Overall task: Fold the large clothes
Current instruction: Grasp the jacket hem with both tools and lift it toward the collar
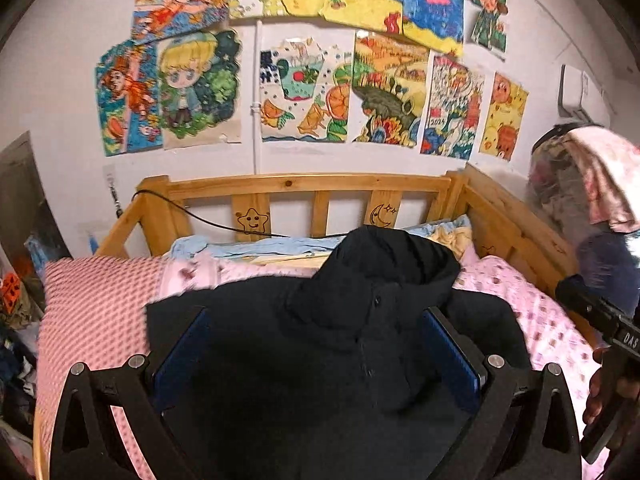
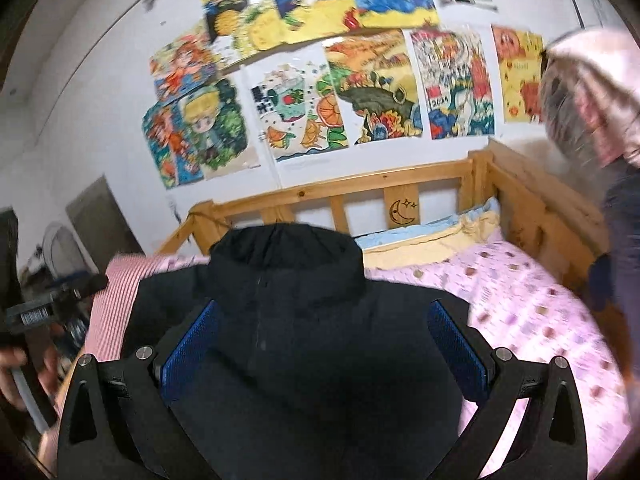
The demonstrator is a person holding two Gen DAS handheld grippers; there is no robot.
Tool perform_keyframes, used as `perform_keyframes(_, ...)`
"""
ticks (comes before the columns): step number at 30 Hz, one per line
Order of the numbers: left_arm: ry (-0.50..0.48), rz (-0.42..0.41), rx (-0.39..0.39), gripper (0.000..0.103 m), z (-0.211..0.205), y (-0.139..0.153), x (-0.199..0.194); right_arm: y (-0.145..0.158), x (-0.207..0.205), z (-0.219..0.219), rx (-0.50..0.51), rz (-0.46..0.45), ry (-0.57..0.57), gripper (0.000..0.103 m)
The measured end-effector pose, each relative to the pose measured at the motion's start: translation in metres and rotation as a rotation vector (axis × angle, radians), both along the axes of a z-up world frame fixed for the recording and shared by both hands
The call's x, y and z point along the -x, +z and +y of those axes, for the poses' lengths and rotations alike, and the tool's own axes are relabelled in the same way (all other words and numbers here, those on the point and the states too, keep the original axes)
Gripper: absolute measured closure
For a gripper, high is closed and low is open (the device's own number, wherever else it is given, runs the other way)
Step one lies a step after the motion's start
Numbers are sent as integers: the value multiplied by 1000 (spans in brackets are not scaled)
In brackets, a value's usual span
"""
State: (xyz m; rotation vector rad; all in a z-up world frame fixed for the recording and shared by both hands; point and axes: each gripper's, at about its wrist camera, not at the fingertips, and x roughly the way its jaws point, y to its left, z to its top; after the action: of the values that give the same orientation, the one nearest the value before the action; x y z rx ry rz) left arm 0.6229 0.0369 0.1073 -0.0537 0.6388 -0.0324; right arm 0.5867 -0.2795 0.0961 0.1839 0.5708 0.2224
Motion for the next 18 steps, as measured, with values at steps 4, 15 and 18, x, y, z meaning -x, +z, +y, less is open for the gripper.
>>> perform_keyframes(4,16,2,-56,0,-10,-28,-45,-26,-59,6,-47,25,-17,1)
perform_keyframes(15,11,-24,75,53,-3,-62,-98,-74,-157,28,-75,38,-55,26)
perform_keyframes(18,-36,-11,114,92,-6,-65,-99,-84,-169,32,-80,54,-58,36)
